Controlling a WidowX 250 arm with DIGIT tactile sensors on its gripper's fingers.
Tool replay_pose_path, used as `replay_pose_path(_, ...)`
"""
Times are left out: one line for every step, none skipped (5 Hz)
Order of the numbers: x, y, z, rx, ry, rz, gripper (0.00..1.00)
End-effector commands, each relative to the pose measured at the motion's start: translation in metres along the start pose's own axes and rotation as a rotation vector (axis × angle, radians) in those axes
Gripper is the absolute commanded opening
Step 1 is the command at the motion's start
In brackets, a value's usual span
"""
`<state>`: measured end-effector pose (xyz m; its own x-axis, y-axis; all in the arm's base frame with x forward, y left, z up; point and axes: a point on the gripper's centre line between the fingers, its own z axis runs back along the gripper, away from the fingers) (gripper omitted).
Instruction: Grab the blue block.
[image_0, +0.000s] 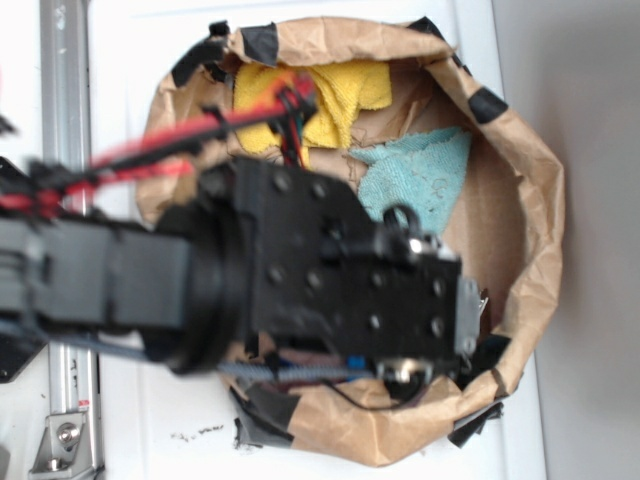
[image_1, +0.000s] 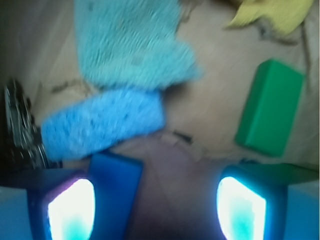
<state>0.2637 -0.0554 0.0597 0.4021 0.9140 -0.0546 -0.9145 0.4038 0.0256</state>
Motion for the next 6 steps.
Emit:
replay_pose_path(-0.01, -0.023, -0.024, -0.022, -0.02, -0.002, 1.0)
replay_pose_path(-0.014, -0.027, -0.038, 0.013, -0.021, -0.027, 1.0)
replay_pose_path(-0.019, -0.034, -0.045, 0.026, 0.018, -0.038, 1.0)
replay_pose_path(-0.025, -0.031, -0.042, 0.05, 0.047, -0.033, 0.0)
replay_pose_path(-0.019, -0.012, -0.037, 0.04, 0.013, -0.092, 0.0)
replay_pose_path(-0.013, 0.018, -0.042, 0.09, -0.056, -0.162, 0.0)
